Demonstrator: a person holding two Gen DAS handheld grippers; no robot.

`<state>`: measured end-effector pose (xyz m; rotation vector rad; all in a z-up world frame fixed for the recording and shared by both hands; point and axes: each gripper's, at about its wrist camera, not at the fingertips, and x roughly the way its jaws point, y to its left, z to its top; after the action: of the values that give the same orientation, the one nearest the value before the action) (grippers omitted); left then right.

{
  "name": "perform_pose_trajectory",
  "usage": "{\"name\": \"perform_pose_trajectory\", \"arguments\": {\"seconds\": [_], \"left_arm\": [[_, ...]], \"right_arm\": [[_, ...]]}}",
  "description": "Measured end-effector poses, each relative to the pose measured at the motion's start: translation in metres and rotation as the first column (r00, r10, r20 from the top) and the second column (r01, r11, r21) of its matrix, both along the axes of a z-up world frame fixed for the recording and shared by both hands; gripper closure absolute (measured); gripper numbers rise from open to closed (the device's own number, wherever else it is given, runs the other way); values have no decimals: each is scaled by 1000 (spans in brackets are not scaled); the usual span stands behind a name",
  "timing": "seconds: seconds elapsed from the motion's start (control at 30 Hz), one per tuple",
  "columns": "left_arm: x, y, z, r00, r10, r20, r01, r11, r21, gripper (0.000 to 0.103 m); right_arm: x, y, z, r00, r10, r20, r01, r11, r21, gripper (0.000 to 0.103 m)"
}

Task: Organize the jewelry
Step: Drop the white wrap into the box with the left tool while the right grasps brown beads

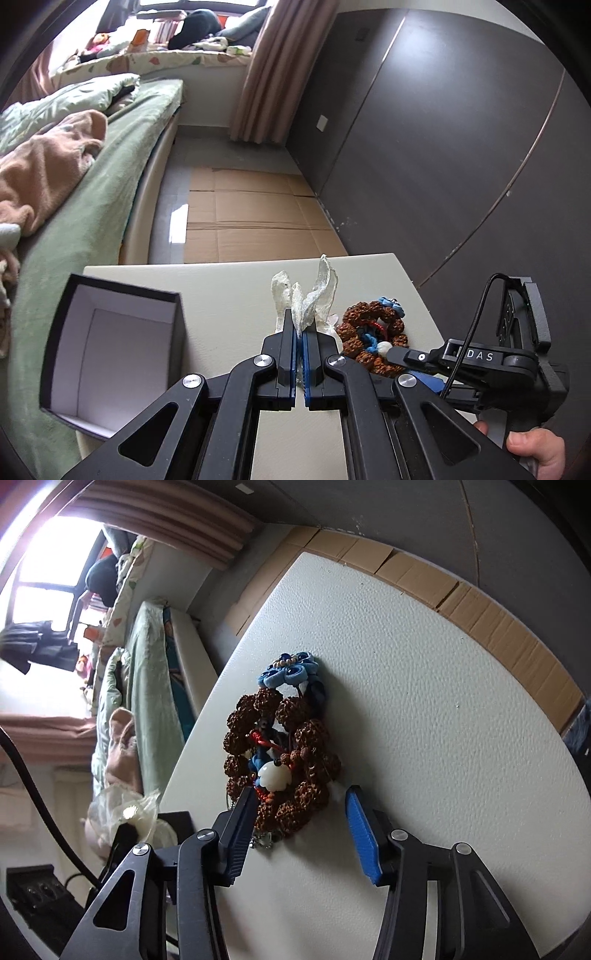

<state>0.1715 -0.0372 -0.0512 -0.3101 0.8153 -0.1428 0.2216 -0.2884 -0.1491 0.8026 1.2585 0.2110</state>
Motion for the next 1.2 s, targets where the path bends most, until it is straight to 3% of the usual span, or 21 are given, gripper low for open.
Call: {"name": "perform_pose_trajectory", "arguments": {"seconds": [0.17,0.4,0.53,0.77,1.03,1.2], "left_arm": [[-11,9,3,1000,18,2,-18,1000,-1,101],[-34,26,13,998,57,19,-57,998,-11,101],[-48,37,18,996,81,30,-81,997,-12,101],[-61,61,26,991,126,51,-126,992,-13,101],[-59,92,26,982,186,39,-185,982,-37,101],[-55,102,22,979,203,21,-202,979,-37,101]], "right_arm": [[-2,1,0,999,-35,17,36,999,-21,63],[3,8,4,998,-12,59,16,998,-60,65],[1,5,2,996,-6,84,13,996,-85,82],[-8,-4,19,985,-27,169,30,999,-15,83],[-19,10,69,933,11,359,-22,999,27,83],[-22,24,84,910,38,413,-66,996,53,83]]}}
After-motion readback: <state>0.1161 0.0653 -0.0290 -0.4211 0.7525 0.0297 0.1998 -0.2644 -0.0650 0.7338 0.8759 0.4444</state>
